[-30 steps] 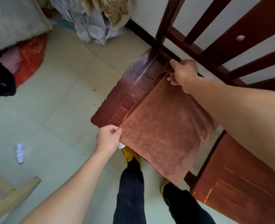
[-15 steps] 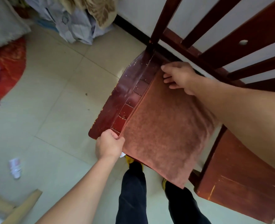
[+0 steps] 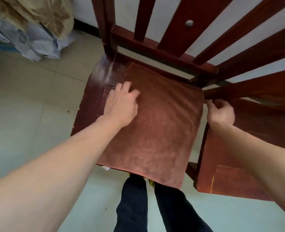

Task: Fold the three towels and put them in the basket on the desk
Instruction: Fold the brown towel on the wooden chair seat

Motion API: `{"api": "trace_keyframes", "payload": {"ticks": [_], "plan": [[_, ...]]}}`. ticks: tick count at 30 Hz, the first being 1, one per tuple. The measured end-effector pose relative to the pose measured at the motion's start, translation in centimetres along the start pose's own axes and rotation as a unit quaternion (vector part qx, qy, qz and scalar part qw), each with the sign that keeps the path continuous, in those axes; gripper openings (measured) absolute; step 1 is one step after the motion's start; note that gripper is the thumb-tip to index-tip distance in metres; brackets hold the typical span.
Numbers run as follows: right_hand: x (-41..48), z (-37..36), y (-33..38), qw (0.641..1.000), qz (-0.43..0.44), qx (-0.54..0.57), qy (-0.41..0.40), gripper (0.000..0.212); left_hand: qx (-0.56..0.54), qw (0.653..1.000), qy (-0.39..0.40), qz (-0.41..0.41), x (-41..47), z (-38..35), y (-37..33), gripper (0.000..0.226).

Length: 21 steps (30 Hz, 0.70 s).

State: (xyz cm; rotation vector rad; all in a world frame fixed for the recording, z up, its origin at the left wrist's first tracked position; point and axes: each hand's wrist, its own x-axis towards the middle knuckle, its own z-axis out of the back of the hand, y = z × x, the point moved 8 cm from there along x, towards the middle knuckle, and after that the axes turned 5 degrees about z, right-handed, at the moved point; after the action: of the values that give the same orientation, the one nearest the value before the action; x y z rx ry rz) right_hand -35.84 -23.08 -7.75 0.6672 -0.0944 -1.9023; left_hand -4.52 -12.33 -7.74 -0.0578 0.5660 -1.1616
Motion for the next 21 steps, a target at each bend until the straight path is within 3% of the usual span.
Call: {"api": "trace_keyframes", "payload": {"ticks": [3,5,8,12,14,17,21], "plan": [[1.4,-1.4,0.2,0.994,0.001,0.101,0.038,0.045,0.076,0.996,-0.006,-0.04,2.4,-0.5,-0.4,0.05],[2.2,-3.0,0.0,0.98,-0.045,0.167,0.097,0.059,0.1,0.993,-0.023,-0.052,2.8,-0.7,-0.2,0.052],[0.7,-5.2,-0.6,0.927,-0.184,0.222,0.238,0.077,0.112,0.992,-0.02,-0.046,1.9,-1.2,0.4,0.056],[-0.6,-5.7,-1.3,0.881,-0.242,0.254,0.319,0.07,0.12,0.993,-0.016,-0.009,0.8,-0.9,1.8,0.058],[-0.2,-5.1,-1.5,0.89,-0.234,0.275,0.279,0.059,0.124,0.992,-0.009,0.0,0.9,-0.7,2.0,0.059],[1.0,-4.4,-2.2,0.928,-0.184,0.278,0.165,0.071,0.121,0.993,0.001,0.011,1.2,-0.6,2.0,0.06],[0.9,-3.3,-2.1,0.946,-0.123,0.296,0.047,0.066,0.118,0.993,0.002,0.021,1.2,-0.8,2.0,0.061]]}}
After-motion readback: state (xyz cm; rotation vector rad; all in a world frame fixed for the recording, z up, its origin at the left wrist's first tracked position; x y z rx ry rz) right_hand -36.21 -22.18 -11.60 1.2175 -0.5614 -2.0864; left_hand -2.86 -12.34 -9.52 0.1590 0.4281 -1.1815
